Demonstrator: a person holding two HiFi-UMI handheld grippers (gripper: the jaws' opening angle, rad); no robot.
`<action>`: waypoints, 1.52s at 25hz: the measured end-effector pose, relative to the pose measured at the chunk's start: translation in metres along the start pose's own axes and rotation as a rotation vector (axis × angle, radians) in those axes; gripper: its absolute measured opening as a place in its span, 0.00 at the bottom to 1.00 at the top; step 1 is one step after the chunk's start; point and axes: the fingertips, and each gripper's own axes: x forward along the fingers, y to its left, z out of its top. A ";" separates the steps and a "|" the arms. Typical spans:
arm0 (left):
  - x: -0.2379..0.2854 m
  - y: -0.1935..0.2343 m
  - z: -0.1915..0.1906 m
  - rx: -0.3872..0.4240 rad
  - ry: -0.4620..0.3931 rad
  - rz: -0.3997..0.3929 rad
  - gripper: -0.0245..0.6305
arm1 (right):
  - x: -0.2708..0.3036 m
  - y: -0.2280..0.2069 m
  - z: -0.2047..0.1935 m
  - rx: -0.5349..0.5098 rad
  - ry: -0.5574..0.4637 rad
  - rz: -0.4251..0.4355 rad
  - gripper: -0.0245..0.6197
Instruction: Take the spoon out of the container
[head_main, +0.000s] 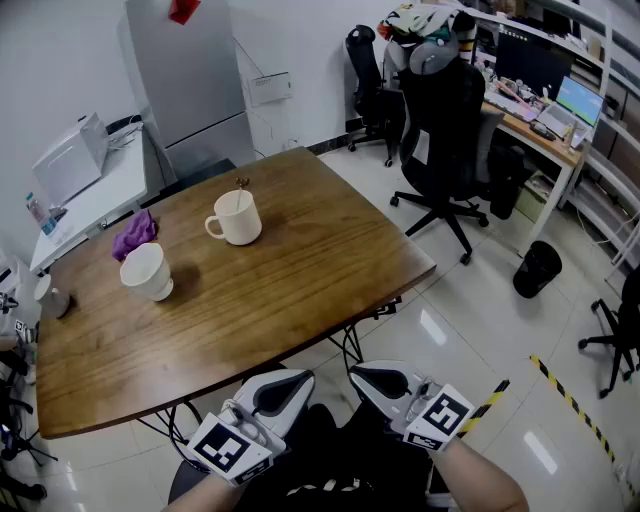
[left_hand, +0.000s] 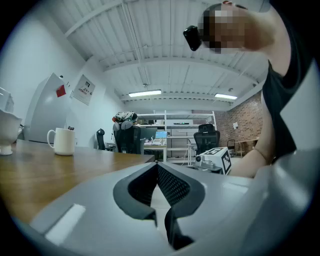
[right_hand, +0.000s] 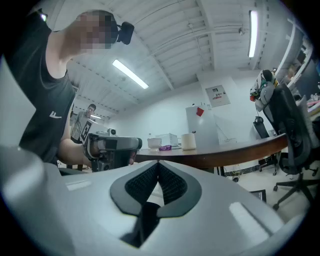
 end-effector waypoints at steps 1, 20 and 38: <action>-0.002 0.004 0.004 -0.004 0.004 0.003 0.06 | 0.002 -0.002 0.006 -0.012 0.001 -0.003 0.04; -0.013 0.094 0.065 0.070 0.045 0.092 0.06 | 0.088 -0.035 0.081 -0.100 0.031 0.009 0.04; 0.001 0.210 0.100 0.107 0.198 0.267 0.09 | 0.157 -0.057 0.090 -0.092 0.132 -0.031 0.04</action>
